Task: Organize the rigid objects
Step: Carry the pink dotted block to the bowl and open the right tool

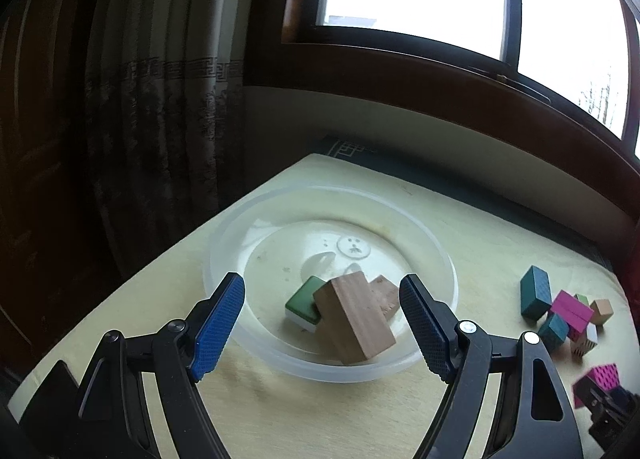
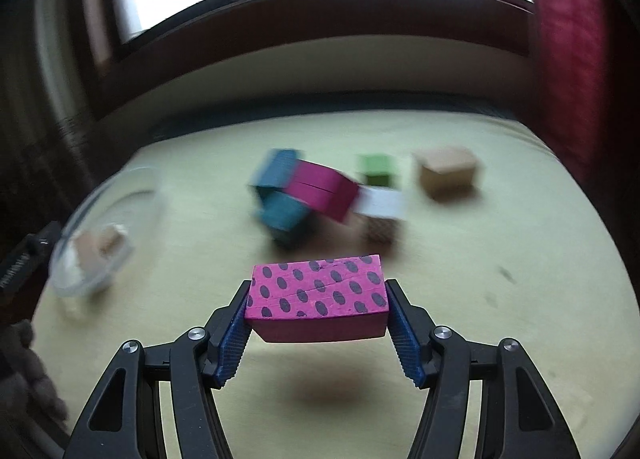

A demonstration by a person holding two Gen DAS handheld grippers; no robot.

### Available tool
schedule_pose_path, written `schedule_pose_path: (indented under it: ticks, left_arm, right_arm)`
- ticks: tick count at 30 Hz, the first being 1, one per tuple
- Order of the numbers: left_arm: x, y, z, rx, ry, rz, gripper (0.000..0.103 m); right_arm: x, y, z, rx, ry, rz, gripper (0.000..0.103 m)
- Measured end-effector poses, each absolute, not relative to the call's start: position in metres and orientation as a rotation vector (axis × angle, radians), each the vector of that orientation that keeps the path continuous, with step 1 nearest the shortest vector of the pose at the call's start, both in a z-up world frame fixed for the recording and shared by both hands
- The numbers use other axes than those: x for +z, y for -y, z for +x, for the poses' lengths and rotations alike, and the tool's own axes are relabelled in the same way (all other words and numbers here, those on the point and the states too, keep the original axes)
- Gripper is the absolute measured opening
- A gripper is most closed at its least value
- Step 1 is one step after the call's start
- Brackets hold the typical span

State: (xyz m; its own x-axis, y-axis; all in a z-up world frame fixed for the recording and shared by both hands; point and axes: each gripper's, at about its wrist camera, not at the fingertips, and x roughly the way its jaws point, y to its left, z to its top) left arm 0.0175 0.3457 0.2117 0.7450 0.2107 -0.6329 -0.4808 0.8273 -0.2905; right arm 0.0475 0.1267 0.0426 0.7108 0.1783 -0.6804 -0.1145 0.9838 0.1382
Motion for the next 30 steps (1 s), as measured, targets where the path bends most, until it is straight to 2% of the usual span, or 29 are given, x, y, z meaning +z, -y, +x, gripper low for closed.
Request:
schedule_pose_path:
  ticks: [17, 30]
  left_arm:
    - [0.210, -0.365, 0.005, 0.492, -0.590, -0.523, 0.081]
    - [0.205, -0.378, -0.003, 0.583, -0.569, -0.575, 0.081]
  right_arm:
    - [0.063, -0.263, 0.097, 0.443, -0.735, 0.026, 0.066]
    - [0.062, -0.292, 0.121, 0.557, -0.764, 0.082, 0.066]
